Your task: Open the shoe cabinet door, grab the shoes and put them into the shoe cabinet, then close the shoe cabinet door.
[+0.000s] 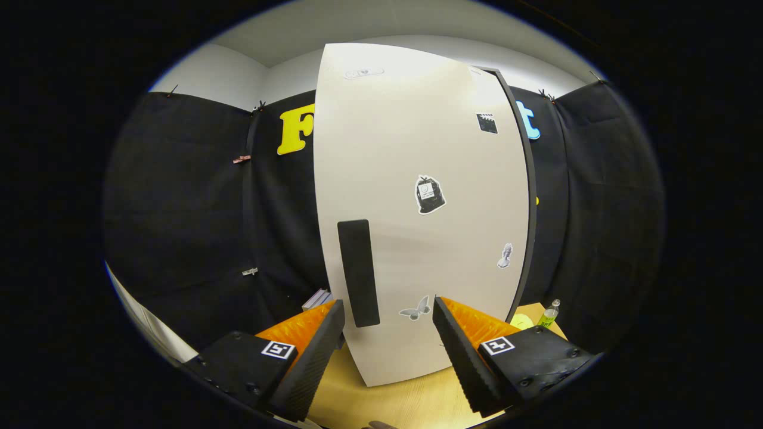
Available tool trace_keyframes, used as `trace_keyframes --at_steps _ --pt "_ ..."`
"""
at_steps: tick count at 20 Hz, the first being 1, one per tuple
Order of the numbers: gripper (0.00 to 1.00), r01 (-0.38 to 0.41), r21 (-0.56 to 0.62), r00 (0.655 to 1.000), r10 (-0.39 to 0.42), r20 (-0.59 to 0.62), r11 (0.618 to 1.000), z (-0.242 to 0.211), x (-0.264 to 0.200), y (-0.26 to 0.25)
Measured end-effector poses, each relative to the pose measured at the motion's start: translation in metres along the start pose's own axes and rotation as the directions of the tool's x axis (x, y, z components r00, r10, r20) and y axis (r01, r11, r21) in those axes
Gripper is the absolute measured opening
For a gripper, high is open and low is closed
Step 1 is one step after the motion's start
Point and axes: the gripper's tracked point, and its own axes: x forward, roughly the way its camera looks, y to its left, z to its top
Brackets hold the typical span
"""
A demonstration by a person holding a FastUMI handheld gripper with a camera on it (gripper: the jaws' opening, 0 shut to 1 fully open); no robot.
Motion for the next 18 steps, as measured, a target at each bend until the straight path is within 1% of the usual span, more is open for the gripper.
trace_keyframes --at_steps 8,18 --pt "0.98 0.022 -0.029 1.000 -0.022 0.008 0.999 0.003 -0.021 -0.020" --pt "0.99 0.022 -0.052 0.999 -0.021 0.033 0.998 0.012 -0.040 -0.036"
